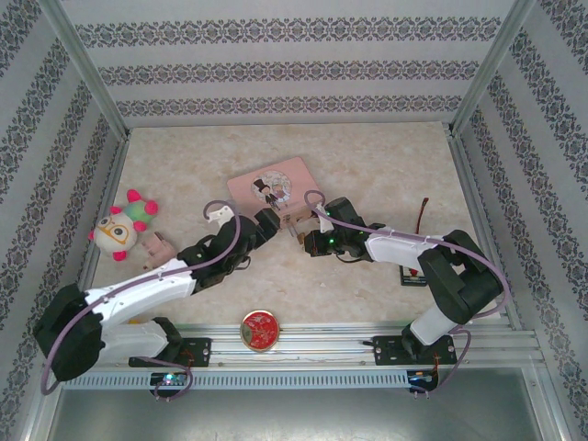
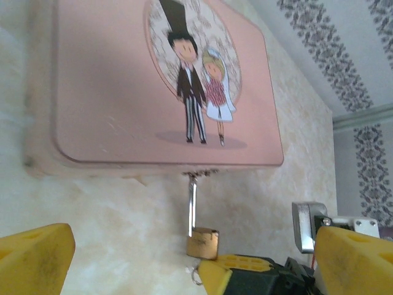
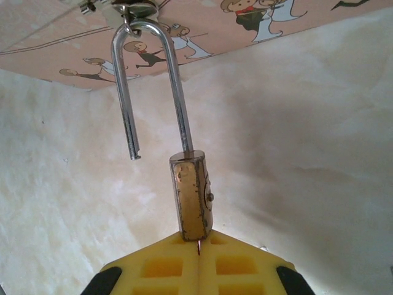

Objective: Unlock the padlock with the key

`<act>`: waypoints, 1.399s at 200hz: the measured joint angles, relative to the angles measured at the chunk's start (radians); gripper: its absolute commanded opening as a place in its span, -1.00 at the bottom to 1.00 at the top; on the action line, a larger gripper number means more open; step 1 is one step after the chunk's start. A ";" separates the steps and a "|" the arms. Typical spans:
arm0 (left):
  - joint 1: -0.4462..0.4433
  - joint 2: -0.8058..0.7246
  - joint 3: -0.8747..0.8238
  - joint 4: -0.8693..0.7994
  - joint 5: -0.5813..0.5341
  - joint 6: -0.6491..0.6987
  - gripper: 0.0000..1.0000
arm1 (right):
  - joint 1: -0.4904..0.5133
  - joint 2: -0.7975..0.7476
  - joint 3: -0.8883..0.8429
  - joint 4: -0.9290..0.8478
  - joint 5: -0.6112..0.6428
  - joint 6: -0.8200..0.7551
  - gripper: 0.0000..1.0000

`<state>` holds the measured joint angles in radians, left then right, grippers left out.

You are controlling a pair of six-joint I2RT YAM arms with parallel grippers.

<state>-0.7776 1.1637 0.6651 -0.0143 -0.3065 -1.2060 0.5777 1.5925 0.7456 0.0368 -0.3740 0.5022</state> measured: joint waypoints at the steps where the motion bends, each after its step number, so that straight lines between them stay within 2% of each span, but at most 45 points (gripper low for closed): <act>1: 0.000 -0.003 -0.001 -0.002 -0.003 0.000 0.99 | 0.000 0.000 0.000 0.000 0.000 0.000 -0.84; 71: 0.001 -0.235 -0.073 -0.151 -0.163 0.032 0.99 | 0.000 0.051 0.002 0.012 0.045 0.020 -0.74; 163: 0.001 -0.261 -0.086 -0.203 -0.223 0.041 0.99 | 0.000 0.079 0.005 0.016 0.087 0.023 -0.58; 232: 0.003 -0.267 -0.085 -0.210 -0.241 0.103 0.99 | 0.000 -0.033 0.007 -0.047 0.148 -0.004 -0.22; 280: 0.008 -0.233 -0.029 -0.253 -0.244 0.140 0.99 | -0.007 -0.002 0.069 -0.092 0.161 -0.046 0.04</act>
<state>-0.7700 0.9306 0.6365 -0.2672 -0.5503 -1.0657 0.5709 1.5902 0.8146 -0.0551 -0.2127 0.4564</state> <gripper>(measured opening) 0.994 0.497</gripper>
